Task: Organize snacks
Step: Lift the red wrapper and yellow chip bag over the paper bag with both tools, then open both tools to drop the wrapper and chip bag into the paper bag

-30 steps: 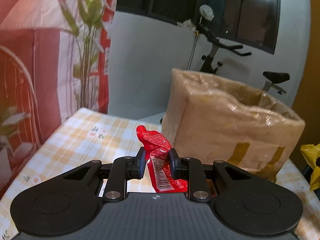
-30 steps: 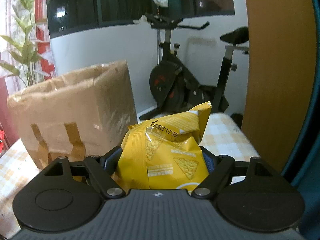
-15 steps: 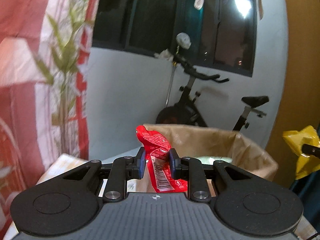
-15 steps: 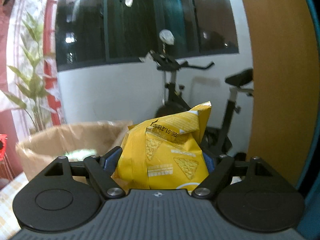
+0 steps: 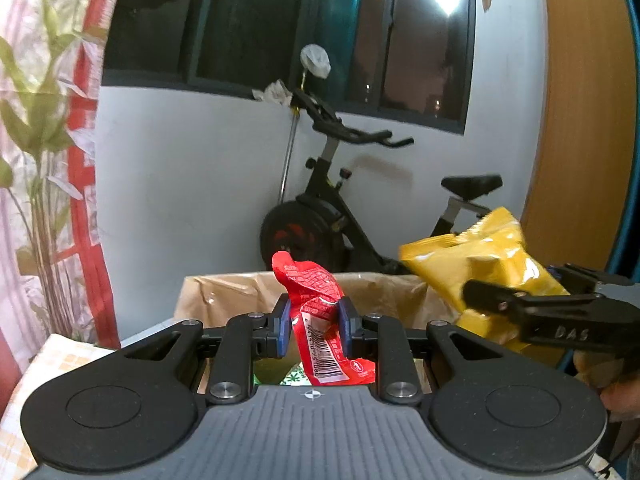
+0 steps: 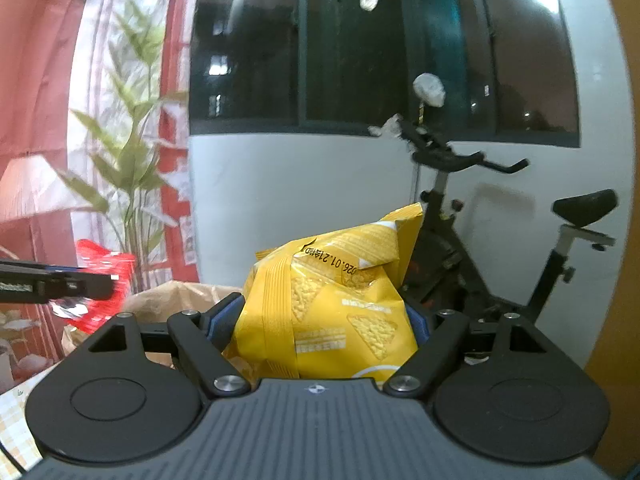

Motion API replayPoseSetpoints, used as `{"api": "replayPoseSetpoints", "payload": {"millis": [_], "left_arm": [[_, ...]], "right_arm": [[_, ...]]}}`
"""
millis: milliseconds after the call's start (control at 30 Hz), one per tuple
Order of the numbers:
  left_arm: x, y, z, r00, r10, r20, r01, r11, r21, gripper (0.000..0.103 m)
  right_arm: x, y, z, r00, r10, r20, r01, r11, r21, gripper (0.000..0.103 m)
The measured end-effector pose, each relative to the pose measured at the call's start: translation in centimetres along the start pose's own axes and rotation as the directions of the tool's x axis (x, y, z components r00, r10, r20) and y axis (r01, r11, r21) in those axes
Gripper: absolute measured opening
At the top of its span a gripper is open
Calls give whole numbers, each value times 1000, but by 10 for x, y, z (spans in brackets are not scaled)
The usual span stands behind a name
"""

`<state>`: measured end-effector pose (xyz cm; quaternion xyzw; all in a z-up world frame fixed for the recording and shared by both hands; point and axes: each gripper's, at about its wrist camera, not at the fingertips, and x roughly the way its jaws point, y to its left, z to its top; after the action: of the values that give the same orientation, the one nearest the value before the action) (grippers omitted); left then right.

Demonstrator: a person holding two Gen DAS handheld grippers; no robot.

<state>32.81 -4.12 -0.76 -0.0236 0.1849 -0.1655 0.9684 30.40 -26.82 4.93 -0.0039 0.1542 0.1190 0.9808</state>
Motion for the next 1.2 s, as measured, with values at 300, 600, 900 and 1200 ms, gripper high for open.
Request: {"api": "replayPoseSetpoints", "payload": {"millis": [300,600,900,1200], "left_arm": [[33,8,-10,996,14,-92,-13,1000,13,29],[25,12,-13,994,27,-109,-25,999,20,62],[-6,20,-15,994,43,-101,-42,999,15,68],[-50,31,-33,994,55,-99,-55,998,1,69]], "right_arm": [[37,6,-25,990,-2,-143,1,1000,-11,82],[28,8,-31,983,2,-182,-5,1000,-11,92],[-5,10,-32,988,4,-156,0,1000,24,92],[-51,6,-40,995,-10,-102,18,996,82,92]]}}
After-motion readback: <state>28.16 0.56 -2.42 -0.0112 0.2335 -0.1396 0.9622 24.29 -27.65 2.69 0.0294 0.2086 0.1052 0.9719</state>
